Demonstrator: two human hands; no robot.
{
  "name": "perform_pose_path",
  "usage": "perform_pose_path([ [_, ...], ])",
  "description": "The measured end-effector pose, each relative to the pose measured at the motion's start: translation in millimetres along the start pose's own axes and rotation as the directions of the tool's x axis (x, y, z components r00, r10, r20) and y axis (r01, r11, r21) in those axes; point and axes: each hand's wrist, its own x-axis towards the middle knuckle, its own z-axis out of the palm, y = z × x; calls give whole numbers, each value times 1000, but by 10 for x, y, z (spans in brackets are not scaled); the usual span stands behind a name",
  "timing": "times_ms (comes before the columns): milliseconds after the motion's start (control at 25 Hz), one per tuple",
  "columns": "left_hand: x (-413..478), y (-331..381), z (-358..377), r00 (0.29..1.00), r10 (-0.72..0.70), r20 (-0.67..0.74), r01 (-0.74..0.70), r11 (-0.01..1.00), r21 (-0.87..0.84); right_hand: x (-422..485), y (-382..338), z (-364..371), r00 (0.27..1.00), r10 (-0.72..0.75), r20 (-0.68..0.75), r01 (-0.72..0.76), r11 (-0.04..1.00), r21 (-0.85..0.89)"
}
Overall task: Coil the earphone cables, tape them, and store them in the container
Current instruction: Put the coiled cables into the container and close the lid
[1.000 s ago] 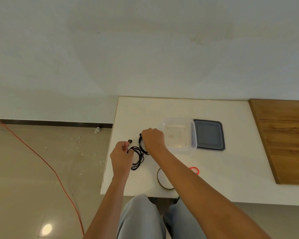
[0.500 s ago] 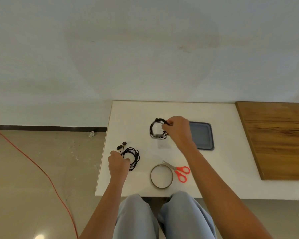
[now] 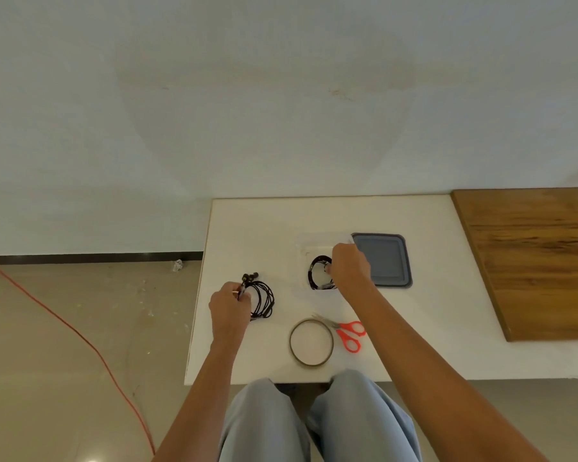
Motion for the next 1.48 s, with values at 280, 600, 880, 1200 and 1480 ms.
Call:
perform_pose_path([
  [280, -54, 758, -187, 945, 270, 182, -193, 915, -355, -252, -106, -464, 825, -564, 26, 321, 506, 800],
  [600, 14, 1169, 357, 934, 229, 274, -107, 912, -397, -9, 296, -401, 962, -242, -126, 266, 729, 631],
  [880, 150, 1001, 756, 852, 443, 279, -493, 858, 142, 117, 245, 15, 963, -248, -103, 249, 969, -5],
  [1200, 151, 892, 677, 829, 518, 211, -559, 748, 359, -28, 305, 3, 895, -202, -397, 284, 945, 159],
  [1480, -70, 573, 523, 967, 163, 195, -148, 985, -91, -2, 1060, 10, 873, 471, -127, -433, 868, 245],
])
